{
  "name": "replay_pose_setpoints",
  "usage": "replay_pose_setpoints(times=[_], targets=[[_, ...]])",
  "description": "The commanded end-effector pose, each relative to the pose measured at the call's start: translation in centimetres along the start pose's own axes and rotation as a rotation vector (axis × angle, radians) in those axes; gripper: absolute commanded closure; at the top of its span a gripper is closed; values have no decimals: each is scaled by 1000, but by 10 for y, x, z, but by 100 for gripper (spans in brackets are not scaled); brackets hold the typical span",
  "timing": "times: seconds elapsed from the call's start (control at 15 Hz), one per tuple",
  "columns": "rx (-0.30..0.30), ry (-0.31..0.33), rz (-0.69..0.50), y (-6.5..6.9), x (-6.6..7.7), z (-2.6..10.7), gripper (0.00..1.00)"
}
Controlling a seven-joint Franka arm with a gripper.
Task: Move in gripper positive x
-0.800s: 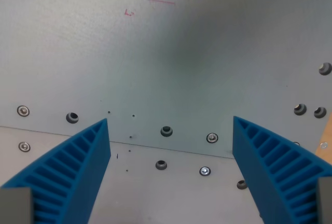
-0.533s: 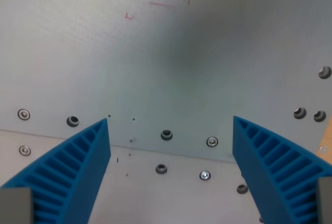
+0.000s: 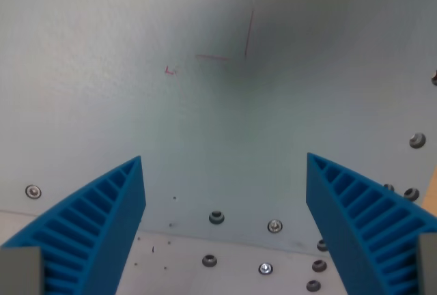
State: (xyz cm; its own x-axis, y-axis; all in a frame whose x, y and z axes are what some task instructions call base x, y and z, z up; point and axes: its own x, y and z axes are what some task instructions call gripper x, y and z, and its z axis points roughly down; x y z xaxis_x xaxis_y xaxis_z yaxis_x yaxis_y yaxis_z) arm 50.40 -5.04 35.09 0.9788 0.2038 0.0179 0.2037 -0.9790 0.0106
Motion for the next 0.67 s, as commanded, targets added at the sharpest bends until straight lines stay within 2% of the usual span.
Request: replay_pose_setpoints(times=[0.07, 0.67], targets=[[10, -23, 9, -1, 16, -3, 0], [10, -23, 9, 0, 61, -2, 0]])
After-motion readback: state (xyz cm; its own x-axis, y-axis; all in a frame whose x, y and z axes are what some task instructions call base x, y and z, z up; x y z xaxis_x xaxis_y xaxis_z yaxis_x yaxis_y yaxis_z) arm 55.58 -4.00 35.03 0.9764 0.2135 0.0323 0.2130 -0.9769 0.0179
